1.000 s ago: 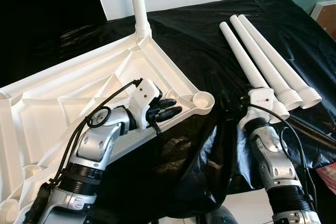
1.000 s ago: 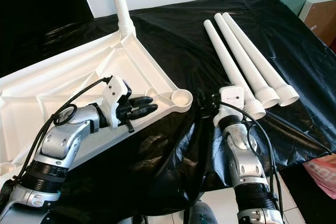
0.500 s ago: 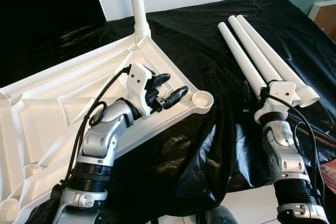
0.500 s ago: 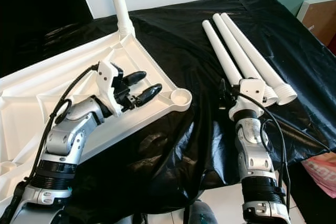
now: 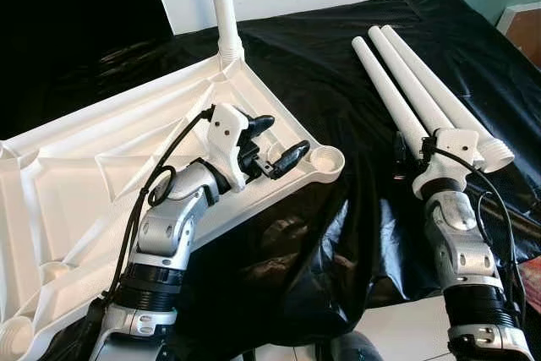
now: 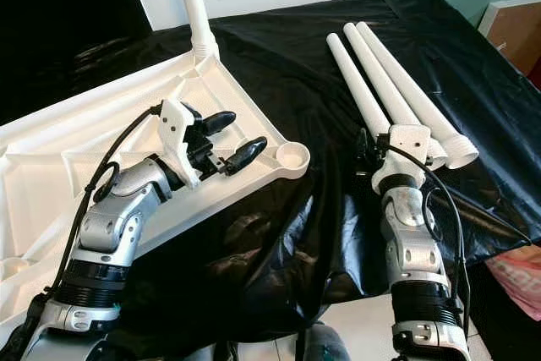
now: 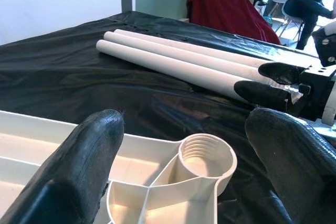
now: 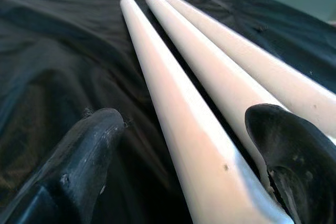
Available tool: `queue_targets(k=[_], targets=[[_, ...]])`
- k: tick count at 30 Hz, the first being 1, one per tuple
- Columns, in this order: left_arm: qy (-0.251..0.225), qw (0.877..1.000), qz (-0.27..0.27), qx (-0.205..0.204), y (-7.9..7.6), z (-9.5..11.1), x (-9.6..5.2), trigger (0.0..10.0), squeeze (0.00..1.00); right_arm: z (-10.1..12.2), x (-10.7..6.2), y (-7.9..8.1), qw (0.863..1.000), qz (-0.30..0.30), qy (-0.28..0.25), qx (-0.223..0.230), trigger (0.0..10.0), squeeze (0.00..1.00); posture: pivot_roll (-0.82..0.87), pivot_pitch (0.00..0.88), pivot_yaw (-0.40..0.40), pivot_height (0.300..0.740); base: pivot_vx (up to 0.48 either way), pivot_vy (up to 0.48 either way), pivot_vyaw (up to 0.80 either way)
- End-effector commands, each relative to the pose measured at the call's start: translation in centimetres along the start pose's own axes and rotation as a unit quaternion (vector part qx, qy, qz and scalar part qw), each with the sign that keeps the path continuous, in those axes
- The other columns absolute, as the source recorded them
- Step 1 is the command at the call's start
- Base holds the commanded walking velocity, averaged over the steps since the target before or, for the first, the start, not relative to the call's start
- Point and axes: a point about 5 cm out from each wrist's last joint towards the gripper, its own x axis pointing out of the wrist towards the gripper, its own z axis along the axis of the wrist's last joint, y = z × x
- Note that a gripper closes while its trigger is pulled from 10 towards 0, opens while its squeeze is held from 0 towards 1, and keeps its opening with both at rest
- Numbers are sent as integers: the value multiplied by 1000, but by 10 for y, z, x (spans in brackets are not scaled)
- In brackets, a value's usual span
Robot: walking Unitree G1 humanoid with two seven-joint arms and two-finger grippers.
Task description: Building children table
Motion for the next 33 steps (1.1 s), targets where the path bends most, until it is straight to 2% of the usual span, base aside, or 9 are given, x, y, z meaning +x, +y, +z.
queue_targets(k=[1, 6, 7, 9, 10, 18, 27, 30, 33], targets=[[9, 1000, 12, 12, 1, -3, 2, 10000, 0, -6, -5, -6, 1000, -8, 21, 1, 10000, 1000, -54, 114, 26, 740, 0, 0, 0], [11, 999, 11, 30, 1, -1, 3, 10000, 0, -9, -8, -6, 999, 4, 46, -2, 10000, 1000, -59, 104, 27, 740, 0, 0, 0], [9, 999, 10, 31, 1, 0, 4, 10000, 0, -10, -9, -6, 998, 6, 55, -6, 10000, 239, -58, 102, 28, 740, 0, 0, 0], [8, 999, 10, 33, 1, 0, 4, 10000, 0, -10, -10, -7, 998, 5, 63, -2, 10000, 239, -61, 100, 27, 740, 0, 0, 0], [7, 999, 10, 34, 2, 1, 5, 10000, 0, -11, -11, -8, 997, 7, 76, 2, 10000, 0, -63, 99, 28, 740, 0, 0, 0], [6, 999, 9, 32, 1, 0, 6, 10000, 0, -9, -12, -15, 994, 9, 110, 24, 10000, 0, -67, 98, 32, 740, 0, 0, 0], [5, 1000, 4, 30, 1, 1, 9, 10000, 0, 18, 11, -20, 994, 25, 106, 30, 10000, 0, -78, 100, 33, 740, 0, 0, 0], [4, 1000, 3, 30, 1, 1, 9, 10000, 0, 19, 12, -20, 993, 25, 109, 32, 10000, 0, -78, 100, 33, 740, 0, 0, 0], [4, 999, -3, 42, 1, 3, 12, 10000, 0, 9, 22, -24, 980, 49, 189, 40, 10000, 0, -75, 111, 17, 740, 0, 0, 0]])
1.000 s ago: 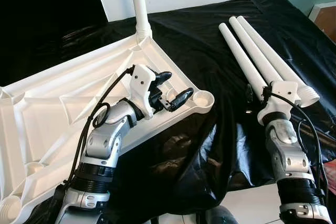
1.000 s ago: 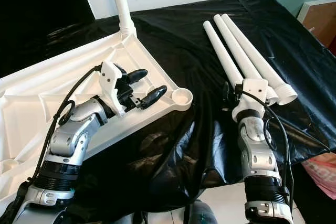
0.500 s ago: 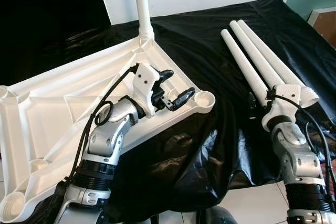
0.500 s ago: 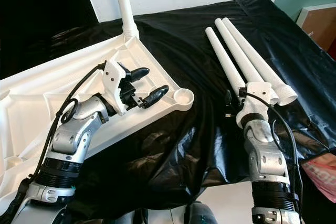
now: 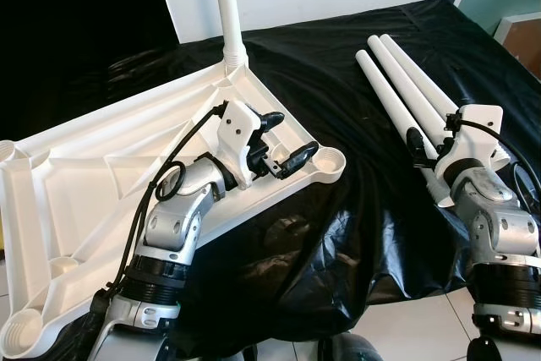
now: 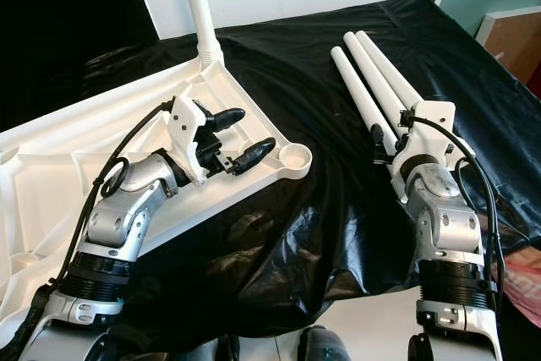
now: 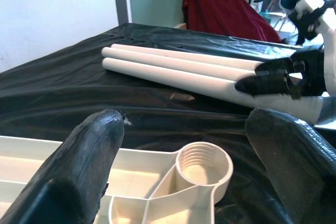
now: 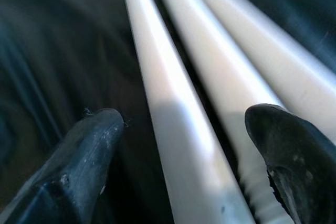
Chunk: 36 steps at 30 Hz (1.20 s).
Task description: Building children table
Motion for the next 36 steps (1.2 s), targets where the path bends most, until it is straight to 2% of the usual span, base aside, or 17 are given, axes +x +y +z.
queue_targets(k=[1, 5, 9, 12, 15, 17, 18, 19, 26, 28, 30, 31, 34, 35, 36], targets=[[3, 1000, 8, 11, 2, 0, 3, 10000, 0, -8, 5, -1, 999, 15, 45, 8, 10000, 0, -77, 113, 14, 740, 0, 0, 0], [1, 1000, 9, 11, 3, 1, 4, 10000, 0, -7, 7, -1, 999, 18, 46, 0, 10000, 0, -77, 115, 13, 740, 0, 0, 0], [-1, 1000, 11, 12, 3, 2, 5, 10000, 0, -6, 10, -1, 997, 35, 67, 18, 10000, 0, -76, 117, 5, 740, 0, 0, 0], [-2, 1000, -9, 10, -4, -1, 8, 10000, 0, -11, 18, -1, 989, 65, 129, 32, 10000, 0, -64, 123, -10, 740, 0, 0, 0], [-1, 1000, -18, 12, -6, -2, 9, 10000, 0, -12, 20, -2, 987, 68, 140, 30, 10000, 0, -64, 123, -10, 740, 0, 0, 0], [3, 999, -34, 20, -10, -4, 11, 10000, 0, -19, 24, -3, 982, 74, 172, 32, 10000, 0, -62, 125, -15, 740, 0, 0, 0], [3, 999, -34, 20, -10, -4, 11, 10000, 0, -19, 24, -3, 982, 74, 172, 32, 10000, 0, -62, 125, -15, 740, 0, 0, 0], [5, 999, -45, 27, -11, -5, 13, 10000, 0, -25, 27, -4, 976, 77, 203, 31, 10000, 0, -66, 124, -14, 740, 0, 0, 0], [4, 998, -52, 28, -13, -5, 17, 10000, 0, -24, 32, -5, 971, 90, 218, 37, 10000, 0, -77, 124, -10, 740, 0, 0, 0], [0, 998, -53, 29, -14, -4, 19, 10000, 0, -22, 33, -6, 961, 101, 248, 76, 10000, 0, -81, 124, -11, 740, 0, 0, 0], [0, 998, -53, 29, -14, -4, 19, 10000, 0, -22, 33, -6, 961, 101, 248, 76, 10000, 0, -81, 124, -11, 740, 0, 0, 0], [-1, 998, -54, 29, -14, -3, 20, 10000, 0, -20, 33, -6, 954, 104, 262, 105, 10000, 0, -81, 125, -10, 740, 0, 0, 0], [-3, 998, -55, 28, -14, -3, 20, 10000, 0, -18, 34, -7, 946, 112, 279, 123, 10000, 0, -87, 128, -3, 740, 0, 0, 0], [-4, 998, -56, 28, -14, -3, 21, 10000, 0, -16, 34, -7, 941, 120, 292, 125, 7098, 0, -89, 129, -2, 740, 0, 0, 0], [-4, 998, -56, 28, -14, -3, 21, 10000, 0, -16, 34, -7, 941, 120, 292, 125, 7098, 0, -89, 129, -2, 740, 0, 0, 0]])
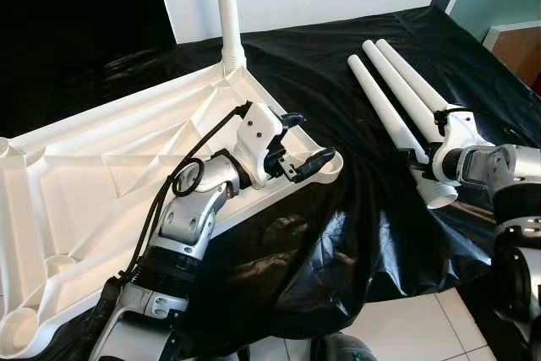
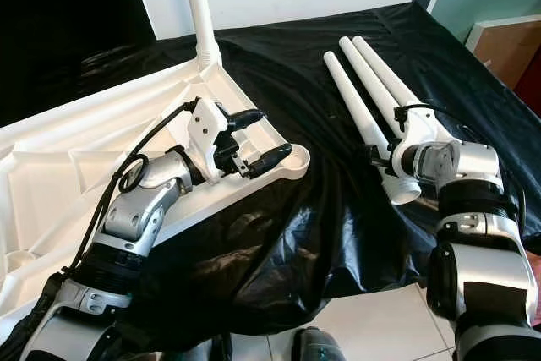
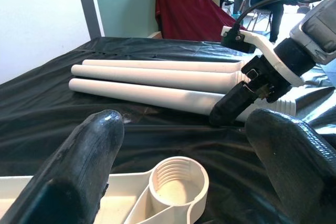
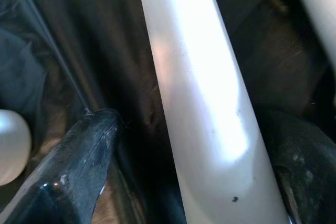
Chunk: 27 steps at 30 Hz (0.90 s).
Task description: Building children table
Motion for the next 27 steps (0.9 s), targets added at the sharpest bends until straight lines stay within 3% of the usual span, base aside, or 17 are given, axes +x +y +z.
queue_targets(k=[1, 3, 4, 12, 20, 21, 22, 27], targets=[[-3, 1000, -18, -1, -3, 0, 3, 10000, 0, -15, 4, -1, 998, 16, 58, 18, 6078, 0, -92, 132, 1, 740, 0, 0, 0], [-4, 1000, -19, -1, -3, 0, 3, 10000, 0, -14, 3, -1, 997, 22, 71, 10, 6235, 0, -93, 132, 1, 740, 0, 0, 0], [-5, 1000, -19, -1, -2, 1, 4, 10000, 0, -12, 3, 0, 997, 23, 78, -7, 0, 0, -94, 134, -2, 740, 0, 0, 0], [-8, 1000, -13, 0, 0, 2, 7, 10000, 0, -6, 5, 8, 993, 54, 91, -59, 0, 0, -88, 132, -15, 740, 0, 0, 0], [-15, 1000, 13, -12, -1, 3, 3, 10000, 0, 20, 0, 23, 989, 131, 4, -70, 0, 0, -52, 134, -51, 740, 0, 0, 0], [-17, 1000, 18, -18, -1, 3, 2, 10000, 0, 28, -3, 24, 987, 140, -23, -73, 3843, 0, -49, 135, -55, 740, 0, 0, 0], [-20, 999, 21, -26, -1, 3, 1, 10000, 0, 34, -6, 24, 985, 149, -43, -70, 10000, 0, -48, 135, -56, 740, 0, 0, 0], [-33, 998, 27, -50, 1, 6, 0, 10000, 0, 49, -14, 26, 976, 169, -114, -71, 10000, 0, -47, 135, -57, 740, 0, 0, 0]])
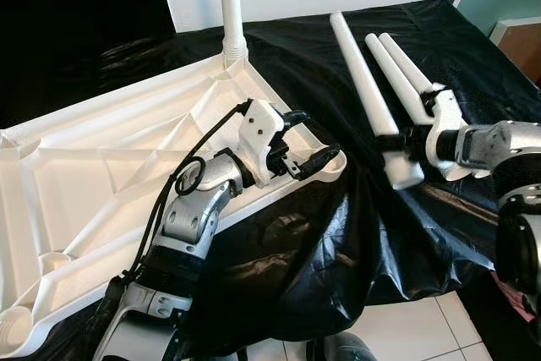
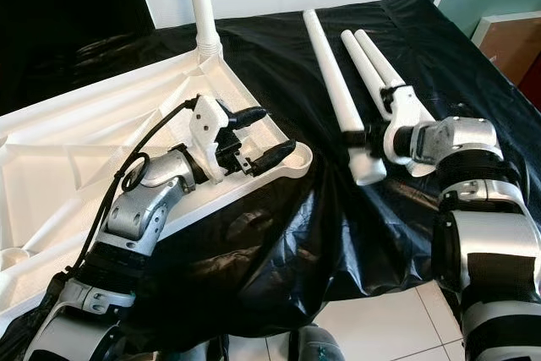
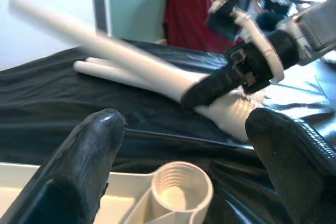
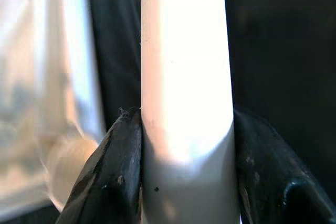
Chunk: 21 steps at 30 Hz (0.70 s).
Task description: Building children table
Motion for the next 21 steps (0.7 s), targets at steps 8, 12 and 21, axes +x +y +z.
queue_targets(k=[8, 12, 21], targets=[[16, 997, 52, -59, 19, 1, -1, 10000, 0, -8, 3, 11, 989, -4, -141, -33, 10000, 0, -41, 126, -27, 740, 0, 0, 0], [28, 994, 72, -76, 31, 0, 2, 10000, 0, -29, 7, 29, 976, -12, -213, -42, 10000, 0, -41, 122, -10, 740, 0, 0, 0], [-9, 991, 15, -132, 33, 10, 14, 10000, 0, -54, 6, 59, 965, 41, -255, -54, 10000, 0, -54, 111, 16, 740, 0, 0, 0]])
